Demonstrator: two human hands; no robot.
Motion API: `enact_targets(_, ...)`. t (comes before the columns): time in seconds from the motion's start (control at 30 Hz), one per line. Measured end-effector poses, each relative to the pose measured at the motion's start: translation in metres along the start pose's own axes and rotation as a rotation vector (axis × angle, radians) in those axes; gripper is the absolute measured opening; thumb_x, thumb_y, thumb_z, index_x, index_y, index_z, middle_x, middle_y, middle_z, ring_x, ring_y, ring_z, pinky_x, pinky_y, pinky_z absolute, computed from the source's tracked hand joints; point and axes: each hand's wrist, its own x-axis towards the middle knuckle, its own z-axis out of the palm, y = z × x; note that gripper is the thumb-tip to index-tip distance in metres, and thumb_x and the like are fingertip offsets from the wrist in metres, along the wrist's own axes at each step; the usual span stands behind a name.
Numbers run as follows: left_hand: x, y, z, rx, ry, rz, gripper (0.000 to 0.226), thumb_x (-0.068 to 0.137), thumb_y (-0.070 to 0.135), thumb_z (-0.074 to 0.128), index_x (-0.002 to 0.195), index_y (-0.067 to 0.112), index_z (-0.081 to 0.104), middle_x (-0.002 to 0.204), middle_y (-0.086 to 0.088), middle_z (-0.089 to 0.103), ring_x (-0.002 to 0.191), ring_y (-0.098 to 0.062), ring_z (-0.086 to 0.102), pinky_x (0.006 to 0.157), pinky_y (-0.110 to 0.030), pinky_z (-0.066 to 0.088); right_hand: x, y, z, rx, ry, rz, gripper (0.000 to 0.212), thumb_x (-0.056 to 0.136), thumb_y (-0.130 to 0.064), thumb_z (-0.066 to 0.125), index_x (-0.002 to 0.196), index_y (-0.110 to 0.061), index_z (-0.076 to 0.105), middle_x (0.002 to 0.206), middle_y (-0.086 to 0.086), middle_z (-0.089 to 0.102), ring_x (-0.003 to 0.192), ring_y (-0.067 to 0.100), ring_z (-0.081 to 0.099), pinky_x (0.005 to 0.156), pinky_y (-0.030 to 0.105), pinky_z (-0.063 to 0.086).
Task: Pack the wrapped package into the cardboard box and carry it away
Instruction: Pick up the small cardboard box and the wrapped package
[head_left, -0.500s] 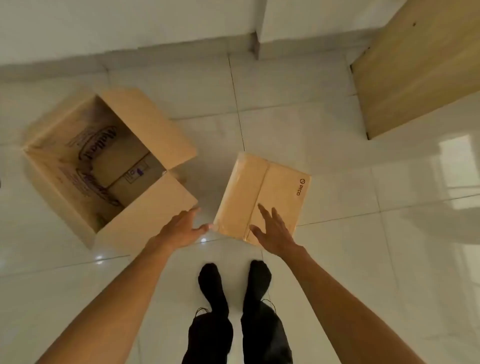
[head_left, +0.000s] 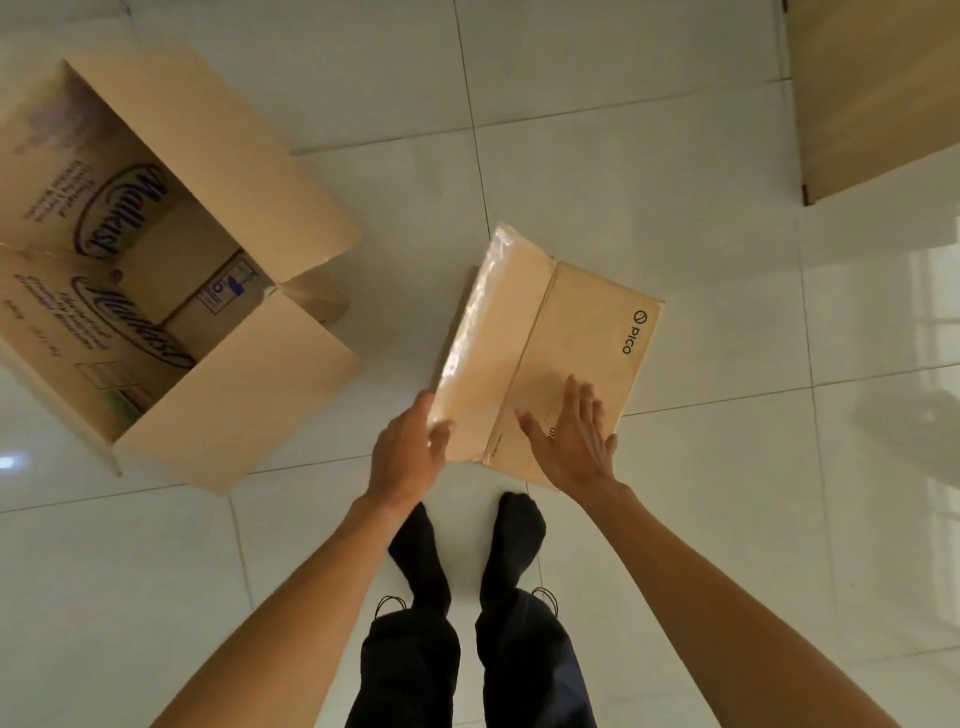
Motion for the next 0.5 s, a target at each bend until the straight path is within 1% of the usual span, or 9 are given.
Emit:
enact_targets(0.07, -0.015, 0.015, 0.002, -0.029, -0.034, 0.1, 0.039, 0.104, 0.033, 0.057, 0.139, 0.017, 0.053, 0.131, -0.008, 0.07, 0.117, -0.027, 0.07, 0.085, -0.032, 0.061, 0.002, -0.018, -0.013, 0.087, 0.001, 0.042, 0.116, 0.077, -0.091, 0.031, 0.162, -0.019, -0.001, 0.172, 0.013, 0.001, 0.157, 0.04, 0.004, 0.12, 0.069, 0.016)
enact_targets(0.13, -0.03, 0.033, 0.007, -0.053, -0.11, 0.188, 0.048, 0.104, 0.035, 0.057, 0.149, 0.022, 0.047, 0.141, -0.005, 0.066, 0.126, -0.022, 0.066, 0.097, -0.026, 0.054, -0.001, -0.043, -0.026, 0.247, 0.018, 0.05, 0.13, 0.064, -0.101, 0.024, 0.163, -0.019, 0.003, 0.171, 0.012, 0.013, 0.155, 0.04, 0.017, 0.119, 0.065, 0.026)
enact_targets(0.2, -0.043, 0.051, 0.012, -0.027, -0.175, 0.244, 0.061, 0.103, 0.042, 0.058, 0.157, 0.026, 0.037, 0.15, 0.0, 0.059, 0.134, -0.016, 0.059, 0.103, -0.025, 0.046, -0.006, -0.064, -0.039, 0.373, 0.029, 0.058, 0.128, 0.067, -0.099, 0.033, 0.162, -0.018, 0.007, 0.168, 0.011, 0.024, 0.151, 0.039, 0.029, 0.117, 0.061, 0.033)
enact_targets(0.27, -0.053, 0.064, 0.019, 0.024, -0.245, 0.266, 0.071, 0.101, 0.048, 0.057, 0.162, 0.029, 0.027, 0.156, 0.002, 0.052, 0.139, -0.015, 0.053, 0.109, -0.033, 0.046, -0.011, -0.07, -0.053, 0.344, 0.058, 0.086, 0.106, 0.082, -0.077, 0.054, 0.159, -0.014, 0.018, 0.159, 0.012, 0.042, 0.139, 0.039, 0.047, 0.106, 0.055, 0.047)
enact_targets(0.3, -0.056, 0.067, 0.022, 0.043, -0.279, 0.262, 0.073, 0.1, 0.051, 0.056, 0.162, 0.031, 0.023, 0.158, 0.002, 0.05, 0.14, -0.016, 0.052, 0.109, -0.036, 0.047, -0.009, -0.067, -0.057, 0.305, 0.076, 0.097, 0.084, 0.091, -0.058, 0.059, 0.154, -0.011, 0.029, 0.148, 0.014, 0.053, 0.124, 0.038, 0.059, 0.094, 0.049, 0.054)
enact_targets(0.37, -0.058, 0.072, 0.024, 0.067, -0.343, 0.244, 0.074, 0.1, 0.057, 0.052, 0.163, 0.033, 0.021, 0.159, 0.003, 0.047, 0.141, -0.016, 0.051, 0.109, -0.036, 0.046, -0.007, -0.055, -0.063, 0.284, 0.108, 0.117, 0.04, 0.101, -0.022, 0.054, 0.137, -0.005, 0.049, 0.124, 0.015, 0.065, 0.096, 0.031, 0.066, 0.072, 0.034, 0.055)
enact_targets(0.4, -0.059, 0.075, 0.024, 0.072, -0.36, 0.237, 0.073, 0.1, 0.059, 0.049, 0.162, 0.033, 0.021, 0.161, 0.003, 0.046, 0.143, -0.016, 0.049, 0.11, -0.035, 0.045, -0.008, -0.048, -0.064, 0.3, 0.121, 0.117, 0.031, 0.102, -0.014, 0.05, 0.13, -0.003, 0.054, 0.114, 0.013, 0.066, 0.091, 0.03, 0.066, 0.07, 0.034, 0.055)
enact_targets(0.43, -0.06, 0.077, 0.023, 0.063, -0.366, 0.213, 0.072, 0.101, 0.061, 0.046, 0.162, 0.032, 0.022, 0.163, 0.003, 0.043, 0.145, -0.017, 0.047, 0.113, -0.037, 0.042, -0.011, -0.043, -0.065, 0.313, 0.122, 0.113, 0.028, 0.102, -0.011, 0.048, 0.128, -0.003, 0.056, 0.108, 0.009, 0.063, 0.09, 0.03, 0.066, 0.074, 0.037, 0.057)
enact_targets(0.5, -0.066, 0.079, 0.014, -0.034, -0.369, 0.085, 0.071, 0.102, 0.063, 0.04, 0.163, 0.03, 0.023, 0.166, 0.003, 0.038, 0.148, -0.018, 0.042, 0.117, -0.042, 0.04, -0.022, -0.037, -0.068, 0.33, 0.125, 0.107, 0.03, 0.103, -0.011, 0.047, 0.132, -0.007, 0.053, 0.107, 0.002, 0.056, 0.09, 0.027, 0.063, 0.085, 0.045, 0.06)
